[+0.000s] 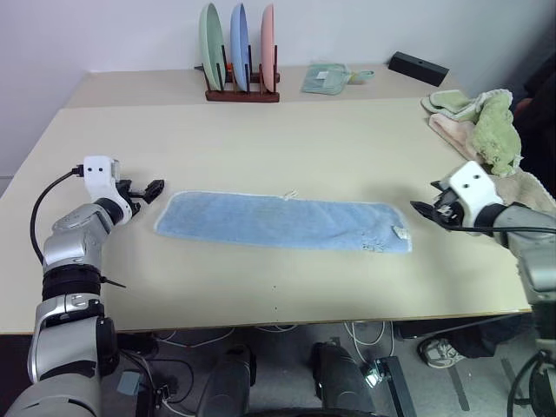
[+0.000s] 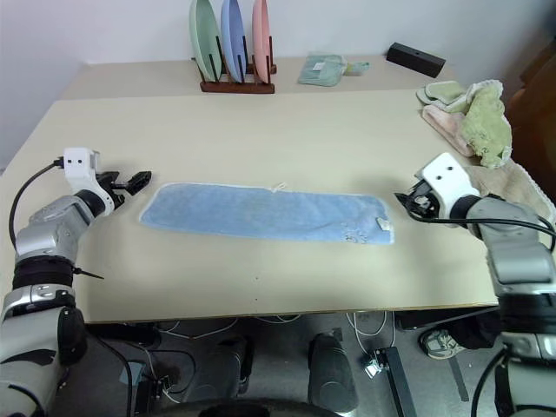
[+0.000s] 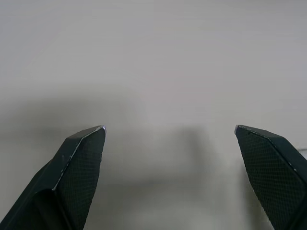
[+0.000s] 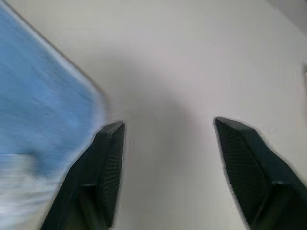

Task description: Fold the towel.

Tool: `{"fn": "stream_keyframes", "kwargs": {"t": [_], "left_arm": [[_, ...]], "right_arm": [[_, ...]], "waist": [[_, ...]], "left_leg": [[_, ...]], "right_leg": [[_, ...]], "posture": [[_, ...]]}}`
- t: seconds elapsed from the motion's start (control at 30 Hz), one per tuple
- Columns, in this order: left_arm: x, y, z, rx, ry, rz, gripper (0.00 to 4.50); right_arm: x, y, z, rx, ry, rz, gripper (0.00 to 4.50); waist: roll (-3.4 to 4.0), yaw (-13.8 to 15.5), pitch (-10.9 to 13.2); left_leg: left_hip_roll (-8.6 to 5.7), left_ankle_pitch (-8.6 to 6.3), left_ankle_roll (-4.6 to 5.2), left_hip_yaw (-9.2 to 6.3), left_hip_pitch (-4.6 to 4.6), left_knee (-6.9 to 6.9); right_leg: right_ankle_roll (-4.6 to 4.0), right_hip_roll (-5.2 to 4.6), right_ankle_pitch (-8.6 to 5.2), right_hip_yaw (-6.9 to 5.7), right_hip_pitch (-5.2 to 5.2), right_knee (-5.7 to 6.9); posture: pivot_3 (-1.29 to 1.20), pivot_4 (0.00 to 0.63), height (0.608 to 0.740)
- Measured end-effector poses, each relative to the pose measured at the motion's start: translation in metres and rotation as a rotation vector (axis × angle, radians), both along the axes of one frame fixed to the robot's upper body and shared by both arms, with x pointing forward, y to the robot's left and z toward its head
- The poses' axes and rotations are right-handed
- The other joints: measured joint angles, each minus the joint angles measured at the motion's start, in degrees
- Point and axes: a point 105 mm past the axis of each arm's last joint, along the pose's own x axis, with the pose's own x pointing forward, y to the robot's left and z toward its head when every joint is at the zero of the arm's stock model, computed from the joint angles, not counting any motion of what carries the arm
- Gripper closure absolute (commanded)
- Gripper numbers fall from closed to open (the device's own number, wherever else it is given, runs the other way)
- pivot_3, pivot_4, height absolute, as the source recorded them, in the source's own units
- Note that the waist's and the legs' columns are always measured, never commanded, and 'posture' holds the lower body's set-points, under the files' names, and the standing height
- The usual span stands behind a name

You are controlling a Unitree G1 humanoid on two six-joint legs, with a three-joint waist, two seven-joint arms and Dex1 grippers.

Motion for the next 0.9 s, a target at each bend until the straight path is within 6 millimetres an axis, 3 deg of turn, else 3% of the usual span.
{"fn": "stream_keyframes", "kwargs": {"t": [0.03,0.17,0.3,0.43,0.53,0.63,0.87,0.9], "left_arm": [[-0.002,-0.002,0.006,0.008,-0.022,-0.027,0.00],[-0.019,-0.045,0.028,0.091,-0.125,-0.272,0.00],[-0.047,-0.122,0.020,0.145,-0.131,-0.596,0.00],[-0.078,-0.183,0.012,0.166,-0.145,-0.863,0.00],[-0.097,-0.210,0.009,0.182,-0.152,-1.002,0.00],[-0.108,-0.224,0.004,0.165,-0.143,-1.061,0.00],[-0.111,-0.234,0.002,0.149,-0.148,-1.085,0.00],[-0.111,-0.234,0.003,0.145,-0.150,-1.081,0.00]], "right_arm": [[-0.006,0.005,0.005,0.051,0.006,0.021,0.01],[-0.045,0.030,0.006,0.323,0.078,0.110,0.01],[-0.085,0.051,-0.005,0.583,0.190,0.133,0.01],[-0.105,0.066,-0.029,0.714,0.297,0.048,0.01],[-0.108,0.065,-0.049,0.783,0.359,-0.092,0.01],[-0.108,0.067,-0.059,0.821,0.385,-0.181,0.01],[-0.070,0.061,-0.067,1.023,0.360,-0.424,0.01],[-0.065,0.062,-0.066,1.053,0.355,-0.440,0.25]], "waist": [[0.00,0.0,0.0],[-0.02,0.3,0.0],[-0.01,0.5,0.0],[-0.01,0.0,-0.1],[0.03,0.0,-0.1],[0.05,0.3,-0.1],[0.04,0.2,-0.1],[0.03,0.2,-0.1]], "left_leg": [[0.00,0.00,0.00,-0.01,0.02,0.01],[0.01,-0.01,0.01,-0.05,0.02,-0.02],[0.00,-0.01,0.02,-0.05,0.04,0.02],[0.02,-0.02,0.03,-0.02,0.10,-0.02],[0.02,-0.02,0.03,-0.01,0.09,-0.02],[0.02,-0.02,0.03,-0.01,0.07,0.00],[0.03,-0.02,0.04,-0.03,0.08,-0.04],[0.02,-0.02,0.04,-0.03,0.07,-0.03]], "right_leg": [[0.00,0.00,0.00,0.00,0.03,0.00],[0.00,0.00,-0.01,-0.01,0.11,-0.08],[-0.03,-0.01,-0.01,0.01,0.21,-0.15],[-0.05,0.02,-0.02,0.03,0.19,-0.14],[-0.14,0.02,-0.07,0.05,0.17,-0.13],[-0.22,0.02,-0.13,0.05,0.18,-0.15],[-0.23,0.04,-0.14,0.05,0.15,-0.16],[-0.22,0.04,-0.14,0.05,0.16,-0.17]], "posture": [[0.00,0.150,0.740],[0.00,0.150,0.740],[0.00,0.150,0.740],[0.00,0.150,0.740],[0.00,0.150,0.740],[0.00,0.150,0.740],[0.00,0.150,0.740],[0.00,0.150,0.740]]}}
